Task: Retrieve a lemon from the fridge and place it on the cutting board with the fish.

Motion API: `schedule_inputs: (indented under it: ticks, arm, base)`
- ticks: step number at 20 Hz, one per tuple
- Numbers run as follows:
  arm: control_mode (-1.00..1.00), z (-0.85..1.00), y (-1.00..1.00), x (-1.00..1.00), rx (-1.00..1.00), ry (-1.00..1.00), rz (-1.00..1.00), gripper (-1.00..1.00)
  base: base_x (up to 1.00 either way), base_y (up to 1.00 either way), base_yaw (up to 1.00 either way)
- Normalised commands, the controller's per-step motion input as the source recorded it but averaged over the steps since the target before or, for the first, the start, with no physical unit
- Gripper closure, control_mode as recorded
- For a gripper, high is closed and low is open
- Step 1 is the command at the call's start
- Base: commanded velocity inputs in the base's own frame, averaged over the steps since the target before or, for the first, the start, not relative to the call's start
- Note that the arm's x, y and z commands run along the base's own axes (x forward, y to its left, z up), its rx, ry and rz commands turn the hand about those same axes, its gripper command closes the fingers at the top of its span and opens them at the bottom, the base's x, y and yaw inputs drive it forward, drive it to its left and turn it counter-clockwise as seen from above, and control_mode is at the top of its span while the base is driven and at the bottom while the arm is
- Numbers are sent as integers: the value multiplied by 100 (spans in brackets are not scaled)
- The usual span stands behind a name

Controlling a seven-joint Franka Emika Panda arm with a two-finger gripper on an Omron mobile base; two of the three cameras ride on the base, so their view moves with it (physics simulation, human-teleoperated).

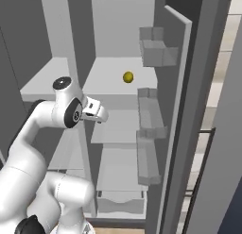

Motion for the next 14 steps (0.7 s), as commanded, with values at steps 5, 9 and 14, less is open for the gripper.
schedule_inputs:
  ticks: [5, 9, 14]
  arm:
    - [100, 0, 0, 0, 0, 0, 0, -100]
    - [100, 0, 0, 0, 0, 0, 0, -100]
    - [100, 0, 0, 0, 0, 0, 0, -100]
  base:
    - [41, -13, -2]
    - [33, -24, -2]
    - [21, -18, -1]
